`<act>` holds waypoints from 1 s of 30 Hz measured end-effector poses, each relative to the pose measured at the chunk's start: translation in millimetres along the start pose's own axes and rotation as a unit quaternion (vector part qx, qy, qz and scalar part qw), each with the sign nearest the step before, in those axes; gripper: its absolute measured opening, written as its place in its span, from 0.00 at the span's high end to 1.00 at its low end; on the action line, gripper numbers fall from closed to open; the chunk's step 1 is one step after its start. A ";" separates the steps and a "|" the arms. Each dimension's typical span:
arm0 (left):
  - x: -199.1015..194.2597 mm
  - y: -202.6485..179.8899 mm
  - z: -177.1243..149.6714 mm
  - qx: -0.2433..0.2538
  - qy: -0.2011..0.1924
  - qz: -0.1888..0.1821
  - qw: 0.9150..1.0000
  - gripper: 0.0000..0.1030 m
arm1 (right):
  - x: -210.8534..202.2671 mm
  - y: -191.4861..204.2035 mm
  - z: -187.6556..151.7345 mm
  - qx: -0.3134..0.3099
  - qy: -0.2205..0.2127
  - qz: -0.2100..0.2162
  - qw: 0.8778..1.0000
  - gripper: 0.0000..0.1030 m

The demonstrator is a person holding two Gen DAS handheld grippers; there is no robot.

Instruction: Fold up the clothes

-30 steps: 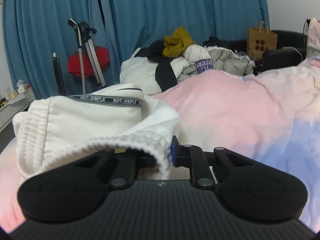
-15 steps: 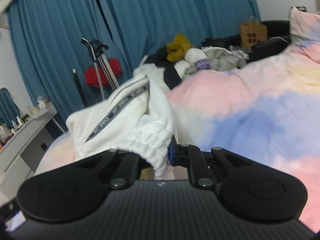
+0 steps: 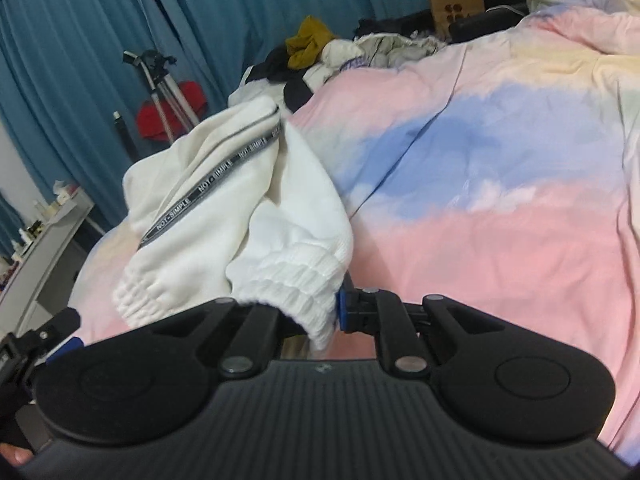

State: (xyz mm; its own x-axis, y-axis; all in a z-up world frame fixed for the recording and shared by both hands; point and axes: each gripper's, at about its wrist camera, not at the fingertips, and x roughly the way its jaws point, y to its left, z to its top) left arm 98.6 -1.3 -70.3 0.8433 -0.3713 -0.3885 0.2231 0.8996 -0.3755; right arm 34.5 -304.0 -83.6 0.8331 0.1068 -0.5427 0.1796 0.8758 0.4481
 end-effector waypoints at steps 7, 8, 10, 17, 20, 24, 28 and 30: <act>63.2 -20.9 -0.8 0.044 0.029 -0.027 0.998 0.06 | 2.0 -14.1 -4.7 -0.001 -0.019 0.004 1.000 0.88; 72.5 -22.7 -1.0 0.046 0.037 -0.027 0.998 0.11 | 2.5 -16.9 -5.4 0.001 -0.020 0.006 1.000 0.88; 88.3 -23.7 -0.6 0.038 0.050 -0.026 0.998 0.21 | 5.5 -20.6 -5.1 0.007 -0.017 0.013 1.000 0.88; 91.3 -11.2 28.7 -0.030 0.042 0.005 0.999 0.81 | 10.3 -15.3 -12.1 0.008 0.021 0.031 0.999 0.88; 62.5 0.1 60.2 -0.035 -0.008 0.012 0.999 0.85 | 4.3 6.5 -18.1 0.000 0.035 0.057 0.998 0.88; 11.0 34.2 118.6 -0.053 -0.079 0.019 0.995 0.87 | -1.7 61.5 -41.3 -0.021 0.058 0.102 0.993 0.88; -42.1 83.6 174.0 -0.069 -0.123 0.043 0.989 0.87 | -2.9 132.5 -68.3 -0.011 0.072 0.181 0.981 0.88; -66.5 109.1 195.1 -0.069 -0.137 0.066 0.986 0.87 | -2.3 173.5 -81.5 -0.020 0.076 0.216 0.973 0.88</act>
State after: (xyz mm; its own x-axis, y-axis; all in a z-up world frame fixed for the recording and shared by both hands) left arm 162.3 166.4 78.9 0.9652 -0.1605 -0.2066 0.0501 0.8885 -0.4561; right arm 21.2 -114.0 -62.6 0.7382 0.5358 -0.4098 -0.1935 0.7501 0.6323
